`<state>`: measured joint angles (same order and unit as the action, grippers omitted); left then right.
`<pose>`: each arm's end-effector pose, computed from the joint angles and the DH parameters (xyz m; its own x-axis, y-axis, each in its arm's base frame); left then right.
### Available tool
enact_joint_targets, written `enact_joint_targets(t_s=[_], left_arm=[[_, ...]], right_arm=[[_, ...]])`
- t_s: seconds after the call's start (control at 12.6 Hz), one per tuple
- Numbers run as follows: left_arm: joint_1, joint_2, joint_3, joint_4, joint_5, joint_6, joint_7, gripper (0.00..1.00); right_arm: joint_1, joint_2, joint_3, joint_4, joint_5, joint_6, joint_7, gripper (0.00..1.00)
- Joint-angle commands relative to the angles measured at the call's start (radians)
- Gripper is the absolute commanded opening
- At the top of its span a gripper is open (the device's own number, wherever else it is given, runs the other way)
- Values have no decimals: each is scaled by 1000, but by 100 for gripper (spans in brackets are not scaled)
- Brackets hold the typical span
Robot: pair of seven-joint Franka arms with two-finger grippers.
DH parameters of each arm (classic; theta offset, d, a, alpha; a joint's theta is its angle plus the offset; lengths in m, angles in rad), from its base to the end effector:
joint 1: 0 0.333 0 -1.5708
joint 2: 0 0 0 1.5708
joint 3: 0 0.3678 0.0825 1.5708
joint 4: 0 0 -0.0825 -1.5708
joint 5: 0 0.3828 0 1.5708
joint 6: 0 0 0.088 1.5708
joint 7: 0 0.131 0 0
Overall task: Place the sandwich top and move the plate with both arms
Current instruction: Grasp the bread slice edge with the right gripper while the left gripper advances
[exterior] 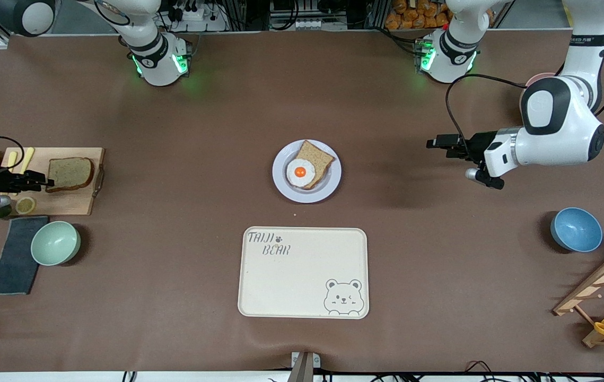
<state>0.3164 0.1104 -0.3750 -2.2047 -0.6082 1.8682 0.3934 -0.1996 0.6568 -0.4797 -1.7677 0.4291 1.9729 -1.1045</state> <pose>0.4907 -0.0839 0.3538 0.9393 -0.2240 -0.2598 -0.0240 -0.7985 0.6016 0.5328 -0.3524 0.2189 0.9627 0.2342 -0.1356 0.1811 -0.9299 -0.3201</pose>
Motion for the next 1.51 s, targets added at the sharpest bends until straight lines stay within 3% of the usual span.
enact_joint_targets(t_s=[0.0,0.4,0.64,0.96,1.43], left_arm=[[-3,12,-5,20,-5,12,-16,100],[-16,25,-5,34,-4,12,-31,100],[-25,29,-5,36,-4,19,-31,100],[-26,32,-5,36,-4,22,-31,100],[-25,78,-5,37,-16,34,-31,100]], right_arm=[[-15,20,3,11,25,18,-54,50],[-29,33,3,10,46,23,-115,29],[-26,32,3,-9,69,17,-120,2],[-18,15,1,10,77,-64,-112,0],[15,10,9,227,76,-416,67,0]])
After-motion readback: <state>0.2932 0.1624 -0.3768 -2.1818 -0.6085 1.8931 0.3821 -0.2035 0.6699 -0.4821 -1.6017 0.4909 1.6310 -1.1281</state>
